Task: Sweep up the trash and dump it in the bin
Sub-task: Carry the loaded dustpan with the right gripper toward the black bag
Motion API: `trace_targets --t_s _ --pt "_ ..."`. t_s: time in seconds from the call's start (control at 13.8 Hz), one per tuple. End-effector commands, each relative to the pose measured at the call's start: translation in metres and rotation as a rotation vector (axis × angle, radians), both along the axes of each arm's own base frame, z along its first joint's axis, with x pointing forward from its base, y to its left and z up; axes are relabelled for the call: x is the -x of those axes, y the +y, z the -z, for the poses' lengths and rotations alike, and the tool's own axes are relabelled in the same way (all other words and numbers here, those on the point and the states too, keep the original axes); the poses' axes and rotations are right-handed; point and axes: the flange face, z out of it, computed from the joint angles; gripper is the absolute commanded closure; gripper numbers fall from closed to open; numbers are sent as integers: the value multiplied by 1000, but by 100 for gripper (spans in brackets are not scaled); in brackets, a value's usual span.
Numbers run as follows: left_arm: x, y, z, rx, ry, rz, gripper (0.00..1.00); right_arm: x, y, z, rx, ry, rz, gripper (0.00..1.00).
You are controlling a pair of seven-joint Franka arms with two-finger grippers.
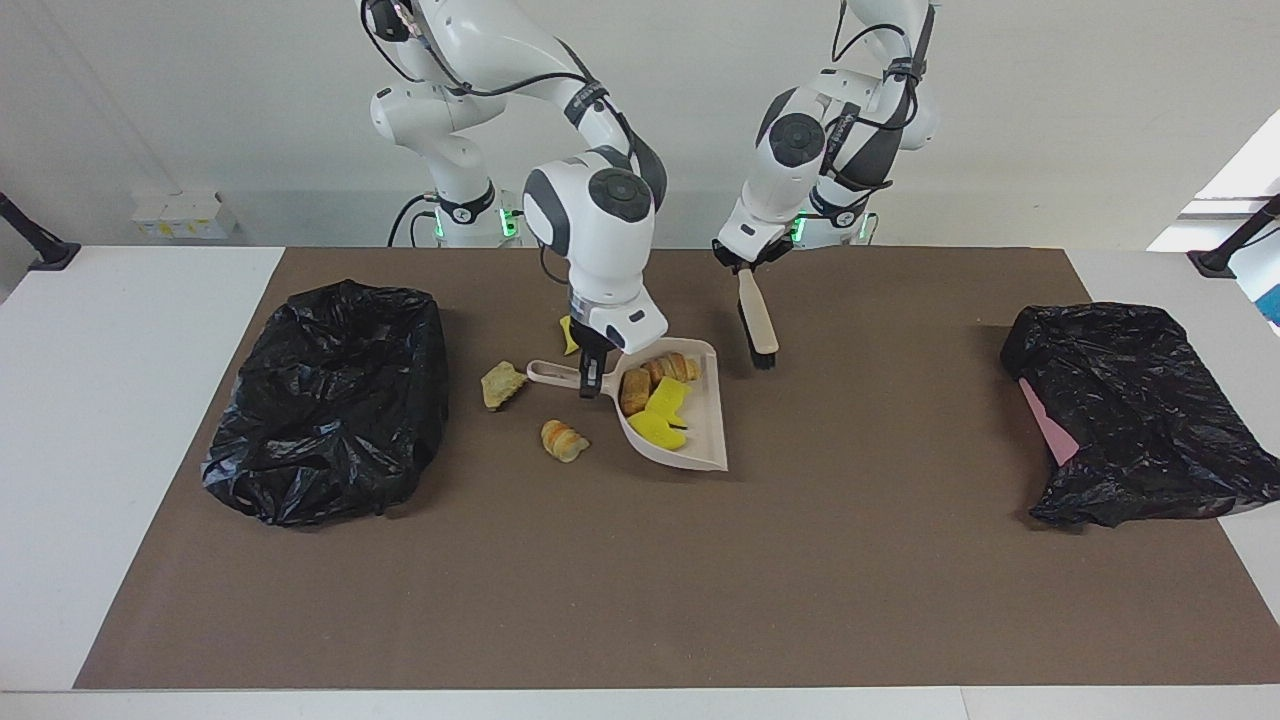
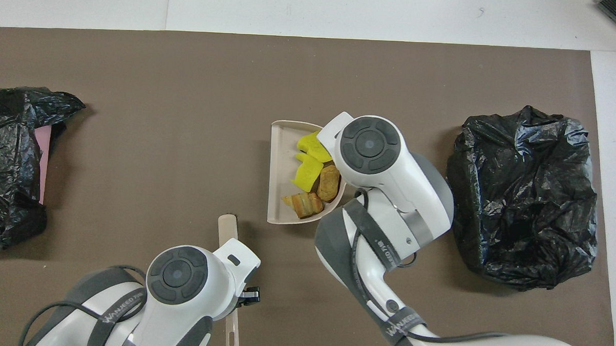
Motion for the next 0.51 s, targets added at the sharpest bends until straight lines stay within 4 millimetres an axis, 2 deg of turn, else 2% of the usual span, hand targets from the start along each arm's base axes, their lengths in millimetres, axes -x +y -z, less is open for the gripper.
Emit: trace_targets --t_s 0.0,0.15,0.44 --pt "17 -15 15 -14 -37 -13 100 6 -49 -38 14 -11 -39 100" --pt "27 -34 33 -11 -42 -1 100 0 -91 -60 14 -14 -45 100" --pt "30 -42 49 19 -32 -13 100 -3 -172 -98 10 -9 -44 100"
